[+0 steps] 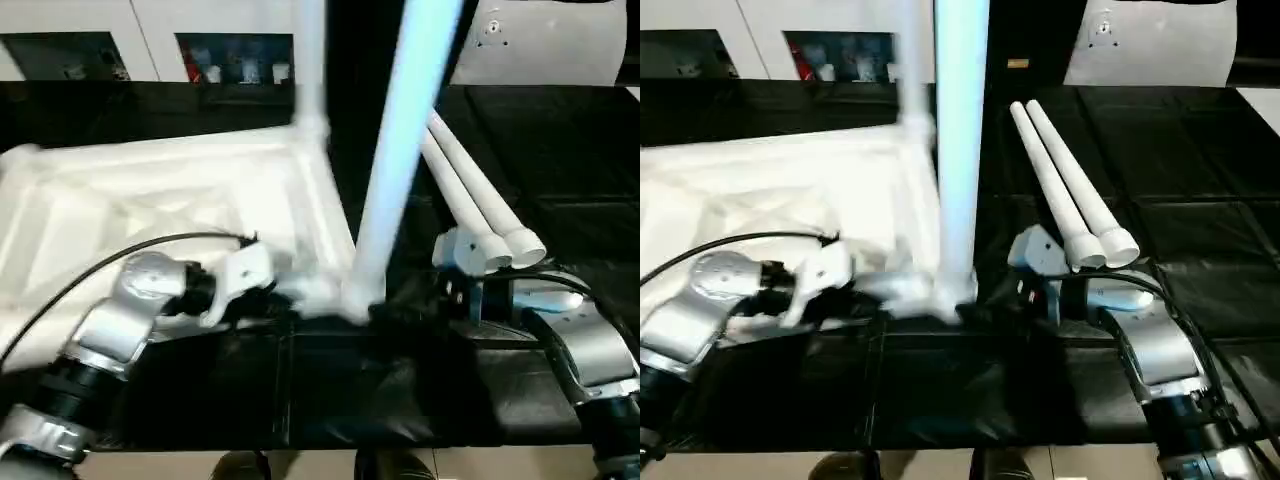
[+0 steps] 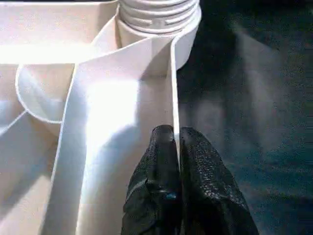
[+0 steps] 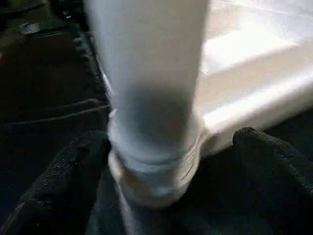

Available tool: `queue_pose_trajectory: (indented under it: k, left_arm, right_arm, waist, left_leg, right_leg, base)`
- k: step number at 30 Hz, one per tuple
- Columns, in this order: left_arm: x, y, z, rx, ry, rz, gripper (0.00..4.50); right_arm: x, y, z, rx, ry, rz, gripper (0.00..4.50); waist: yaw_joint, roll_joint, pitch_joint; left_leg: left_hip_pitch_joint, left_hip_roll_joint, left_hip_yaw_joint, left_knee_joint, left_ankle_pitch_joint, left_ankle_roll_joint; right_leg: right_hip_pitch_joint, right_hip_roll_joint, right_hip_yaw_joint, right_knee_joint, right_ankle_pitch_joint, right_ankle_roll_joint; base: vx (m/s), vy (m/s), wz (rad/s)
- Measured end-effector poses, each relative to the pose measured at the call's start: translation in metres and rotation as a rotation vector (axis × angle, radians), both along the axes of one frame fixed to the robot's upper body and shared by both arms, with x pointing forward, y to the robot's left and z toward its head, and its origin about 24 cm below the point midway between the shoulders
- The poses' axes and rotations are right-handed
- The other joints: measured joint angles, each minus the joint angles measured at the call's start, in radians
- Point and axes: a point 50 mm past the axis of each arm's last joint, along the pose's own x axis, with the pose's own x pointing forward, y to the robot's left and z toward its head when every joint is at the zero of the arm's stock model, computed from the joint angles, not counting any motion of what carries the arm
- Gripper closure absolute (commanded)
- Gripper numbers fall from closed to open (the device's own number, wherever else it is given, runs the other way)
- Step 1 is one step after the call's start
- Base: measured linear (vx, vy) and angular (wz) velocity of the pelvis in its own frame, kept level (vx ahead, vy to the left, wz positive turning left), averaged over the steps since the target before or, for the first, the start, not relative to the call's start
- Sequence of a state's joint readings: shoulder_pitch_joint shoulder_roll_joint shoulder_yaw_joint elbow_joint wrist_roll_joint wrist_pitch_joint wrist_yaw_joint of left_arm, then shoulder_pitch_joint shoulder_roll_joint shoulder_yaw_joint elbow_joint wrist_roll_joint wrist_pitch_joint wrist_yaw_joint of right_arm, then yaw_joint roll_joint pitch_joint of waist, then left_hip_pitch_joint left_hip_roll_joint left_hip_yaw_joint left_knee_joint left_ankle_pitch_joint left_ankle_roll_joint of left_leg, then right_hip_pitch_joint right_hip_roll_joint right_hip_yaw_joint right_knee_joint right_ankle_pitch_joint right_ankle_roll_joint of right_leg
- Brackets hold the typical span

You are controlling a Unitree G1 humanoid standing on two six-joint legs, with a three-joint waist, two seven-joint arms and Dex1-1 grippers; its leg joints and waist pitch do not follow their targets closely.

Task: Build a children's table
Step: Rotate leg to tighten

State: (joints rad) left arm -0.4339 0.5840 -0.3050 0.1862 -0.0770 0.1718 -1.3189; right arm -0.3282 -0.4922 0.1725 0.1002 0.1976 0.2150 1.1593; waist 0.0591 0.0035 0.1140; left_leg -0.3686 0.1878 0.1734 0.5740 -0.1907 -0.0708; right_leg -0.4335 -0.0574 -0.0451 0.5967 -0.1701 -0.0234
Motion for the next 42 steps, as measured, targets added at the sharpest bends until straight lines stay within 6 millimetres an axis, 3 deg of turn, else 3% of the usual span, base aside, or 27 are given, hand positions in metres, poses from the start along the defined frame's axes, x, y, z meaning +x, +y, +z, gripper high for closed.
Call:
queue_pose_trajectory:
  k: [9, 20, 30, 36, 39, 42]
  left_arm:
    - [0.003, -0.001, 0.000, 0.009, 0.016, -0.085, 4.50]
    - [0.004, 0.000, 0.000, 0.012, 0.022, -0.116, 4.50]
    - [0.004, 0.000, 0.000, 0.011, 0.033, -0.119, 4.50]
    - [0.004, -0.002, -0.002, -0.004, 0.033, 0.010, 4.50]
    - [0.008, -0.003, -0.002, -0.024, 0.028, 0.172, 4.50]
    - [0.013, -0.019, -0.004, -0.064, 0.020, 0.338, 4.50]
  right_arm:
    - [0.001, 0.010, -0.003, -0.008, 0.052, 0.156, 0.60]
    - [0.001, 0.012, -0.005, 0.019, 0.098, 0.206, 1.66]
    - [-0.002, 0.012, -0.007, 0.048, 0.140, 0.195, 1.78]
    - [-0.004, 0.021, -0.013, 0.108, 0.146, 0.031, 1.81]
    - [0.006, 0.030, -0.014, 0.144, 0.124, -0.167, 1.81]
    - [0.021, 0.038, -0.013, 0.178, 0.118, -0.423, 1.81]
  waist:
    - [0.004, -0.001, 0.000]
    - [0.005, -0.001, 0.000]
    - [0.007, -0.001, 0.000]
    - [0.001, -0.001, 0.000]
    - [-0.020, -0.001, 0.000]
    - [-0.040, -0.001, 0.000]
  left_leg:
    - [-0.001, 0.001, 0.000, 0.006, 0.000, 0.000]
    - [-0.002, 0.002, 0.000, 0.009, 0.000, 0.000]
    - [-0.002, 0.002, 0.000, 0.010, 0.000, 0.000]
    - [0.000, 0.002, 0.000, 0.011, -0.003, -0.006]
    - [0.001, 0.002, 0.000, 0.011, -0.002, -0.007]
    - [0.001, 0.002, 0.001, 0.012, -0.002, -0.008]
  right_leg:
    - [0.000, 0.000, 0.000, 0.004, 0.001, -0.002]
    - [0.000, 0.000, -0.001, 0.006, 0.001, -0.002]
    - [0.000, 0.000, -0.001, 0.006, 0.001, -0.002]
    - [0.001, 0.000, 0.000, 0.007, 0.002, -0.003]
    - [0.004, 0.000, 0.000, 0.006, 0.000, 0.001]
    - [0.005, 0.000, 0.001, 0.004, 0.000, 0.001]
  base:
    - [0.000, 0.000, 0.00]
    - [0.000, 0.000, 0.00]
    - [0.000, 0.000, 0.00]
    - [0.000, 0.000, 0.00]
    - [0.000, 0.000, 0.00]
    - [0.000, 0.000, 0.00]
